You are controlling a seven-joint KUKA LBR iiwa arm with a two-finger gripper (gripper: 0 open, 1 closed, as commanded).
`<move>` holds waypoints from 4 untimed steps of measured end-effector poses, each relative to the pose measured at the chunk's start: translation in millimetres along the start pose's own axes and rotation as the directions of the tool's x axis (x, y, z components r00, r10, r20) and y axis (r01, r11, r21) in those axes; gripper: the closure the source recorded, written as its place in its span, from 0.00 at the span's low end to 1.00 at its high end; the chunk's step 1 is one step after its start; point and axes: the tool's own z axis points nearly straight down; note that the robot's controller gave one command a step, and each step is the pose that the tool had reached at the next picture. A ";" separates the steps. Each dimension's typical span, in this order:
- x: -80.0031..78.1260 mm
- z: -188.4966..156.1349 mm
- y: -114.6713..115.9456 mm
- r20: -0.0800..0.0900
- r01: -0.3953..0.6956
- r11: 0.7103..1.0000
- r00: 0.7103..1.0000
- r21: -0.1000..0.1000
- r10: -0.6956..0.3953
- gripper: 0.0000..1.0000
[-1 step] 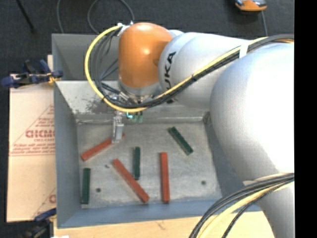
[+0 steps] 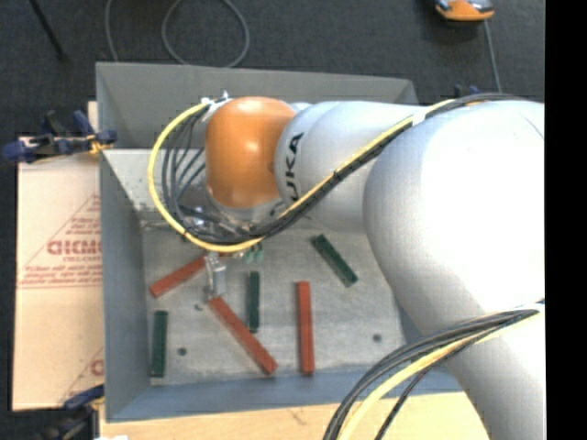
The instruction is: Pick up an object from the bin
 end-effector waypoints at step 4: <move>0.3 -3.1 -4.2 0.009 0.239 0.971 0.971 -0.001 -0.239 0.00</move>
Offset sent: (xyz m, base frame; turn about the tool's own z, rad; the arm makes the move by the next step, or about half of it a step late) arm -0.0076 -0.0074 0.0299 -0.1301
